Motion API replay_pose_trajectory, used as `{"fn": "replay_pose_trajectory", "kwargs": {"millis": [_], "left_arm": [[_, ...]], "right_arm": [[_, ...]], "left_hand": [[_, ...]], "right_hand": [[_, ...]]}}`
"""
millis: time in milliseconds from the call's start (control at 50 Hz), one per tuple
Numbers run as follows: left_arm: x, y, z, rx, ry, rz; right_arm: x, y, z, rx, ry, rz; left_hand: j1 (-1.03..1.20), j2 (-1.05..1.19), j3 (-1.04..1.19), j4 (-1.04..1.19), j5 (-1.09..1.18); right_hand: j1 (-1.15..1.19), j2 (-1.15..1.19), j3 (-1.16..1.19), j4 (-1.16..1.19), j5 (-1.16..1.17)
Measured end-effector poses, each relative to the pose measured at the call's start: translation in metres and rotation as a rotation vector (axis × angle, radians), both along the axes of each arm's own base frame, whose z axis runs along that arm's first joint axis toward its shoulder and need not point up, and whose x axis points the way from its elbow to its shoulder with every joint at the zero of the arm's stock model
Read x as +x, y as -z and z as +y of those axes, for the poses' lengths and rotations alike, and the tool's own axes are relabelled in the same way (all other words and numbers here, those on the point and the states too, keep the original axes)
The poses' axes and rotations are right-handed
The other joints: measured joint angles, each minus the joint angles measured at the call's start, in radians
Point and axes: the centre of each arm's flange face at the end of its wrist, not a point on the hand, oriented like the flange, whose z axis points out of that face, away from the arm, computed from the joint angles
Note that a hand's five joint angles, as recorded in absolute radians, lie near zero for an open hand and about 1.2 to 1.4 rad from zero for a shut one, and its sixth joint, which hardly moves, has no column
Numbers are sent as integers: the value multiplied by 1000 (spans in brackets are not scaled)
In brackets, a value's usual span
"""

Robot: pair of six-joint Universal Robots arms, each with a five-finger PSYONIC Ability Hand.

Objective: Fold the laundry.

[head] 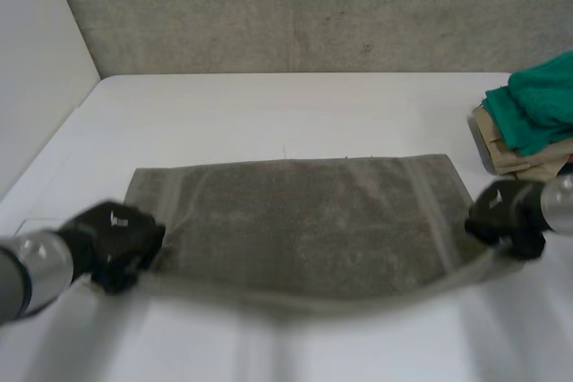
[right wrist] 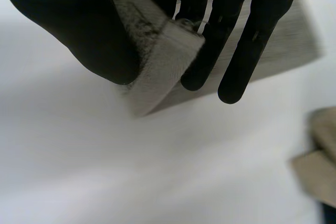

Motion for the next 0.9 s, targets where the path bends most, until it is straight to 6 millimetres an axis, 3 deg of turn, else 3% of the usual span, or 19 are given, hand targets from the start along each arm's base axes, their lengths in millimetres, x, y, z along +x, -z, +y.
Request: {"fn": "replay_pose_trajectory", "kwargs": {"millis": [120, 140, 220, 340, 420, 480, 620, 740, 900], "left_arm": [[-16, -39, -64, -324, -11, 64], [-21, -57, -82, -438, -22, 106], [-31, -121, -122, -788, -49, 266], [-36, -200, -141, -1158, -53, 500], [-37, -217, -143, -1223, -49, 576], [-36, -212, -146, -1190, -66, 584], [-27, -176, -155, -1053, -136, 538], [-24, -117, -157, -881, -162, 493], [-23, -19, -128, -570, -143, 410]], "right_arm": [[15, -36, -50, -263, 147, -166], [17, -50, -63, -348, 191, -232], [23, -104, -97, -635, 309, -500], [25, -168, -114, -962, 332, -851], [29, -185, -111, -1071, 294, -951], [35, -182, -108, -1087, 263, -960], [44, -153, -110, -1000, 249, -889], [53, -95, -111, -801, 261, -751], [48, -4, -95, -522, 275, -513]], "left_hand": [[0, 0, 0, 0, 0], [0, 0, 0, 0, 0], [0, 0, 0, 1, 0], [0, 0, 0, 1, 0], [0, 0, 0, 1, 2], [0, 0, 0, 2, 6], [0, 0, 2, 3, 6], [0, 2, 2, 3, 6], [0, 2, 2, 3, 6]], "right_hand": [[0, 0, 1, 0, 0], [0, 0, 2, 0, 0], [0, 0, 3, 0, 0], [0, 0, 3, 0, 0], [0, 0, 3, 0, 12], [0, 0, 3, 0, 17], [0, 0, 3, 0, 17], [0, 0, 3, 0, 17], [0, 0, 3, 0, 17]]}}
